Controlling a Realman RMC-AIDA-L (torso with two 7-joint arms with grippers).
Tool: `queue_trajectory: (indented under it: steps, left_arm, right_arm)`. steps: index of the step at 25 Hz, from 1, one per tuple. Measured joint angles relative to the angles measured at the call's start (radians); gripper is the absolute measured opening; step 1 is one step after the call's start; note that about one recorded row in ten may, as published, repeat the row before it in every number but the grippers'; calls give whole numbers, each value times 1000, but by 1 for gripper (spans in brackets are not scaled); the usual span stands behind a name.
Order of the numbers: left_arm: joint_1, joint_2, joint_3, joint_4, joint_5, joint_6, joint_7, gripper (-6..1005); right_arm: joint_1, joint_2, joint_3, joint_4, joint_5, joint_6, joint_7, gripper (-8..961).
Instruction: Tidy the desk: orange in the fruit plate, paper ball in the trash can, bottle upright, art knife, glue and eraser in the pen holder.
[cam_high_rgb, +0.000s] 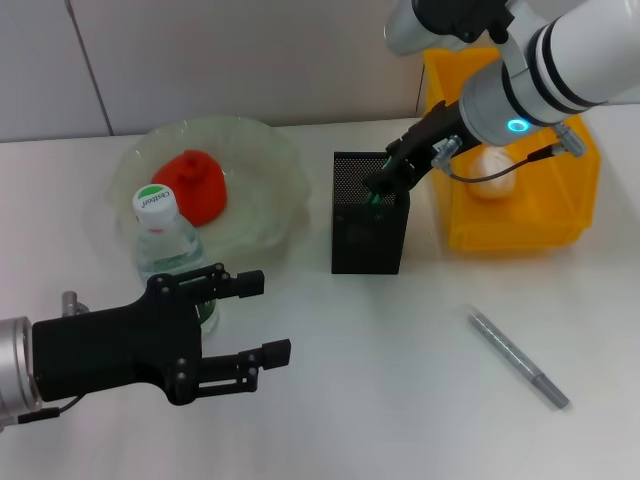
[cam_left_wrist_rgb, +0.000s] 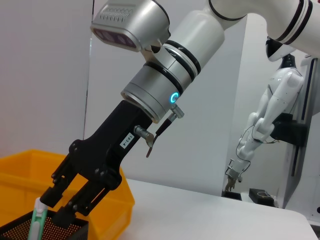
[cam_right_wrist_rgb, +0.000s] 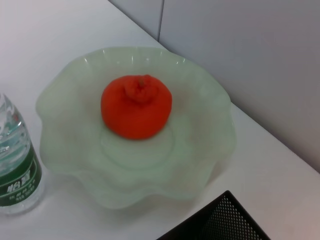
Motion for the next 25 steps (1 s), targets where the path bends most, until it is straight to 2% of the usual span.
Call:
queue_trajectory:
  steps: [5,6,12,18,21,25]
  left_arm:
    - [4,0,1,0,1,0,0,789]
    - [4,0,2,0,1,0,1,789]
    - [7,0,2,0,2,0,2,787]
    - [8,0,1,0,2,0,2,786]
    - [10,0,-4,0,2,3,2,786]
    - [12,0,-8,0,2,6,3,786]
  right_arm:
    - [0,1,0,18,8,12,3,453]
    - [-4,2,0,36,23,12,4,653]
    - [-21,2,0,107,37,-13,9,688]
    - [-79,2,-1,232,28,-71,45,694]
    - [-117,3,-2,318,6,-140,82,694]
    - [-141,3,-2,366,-17,-204,109,695]
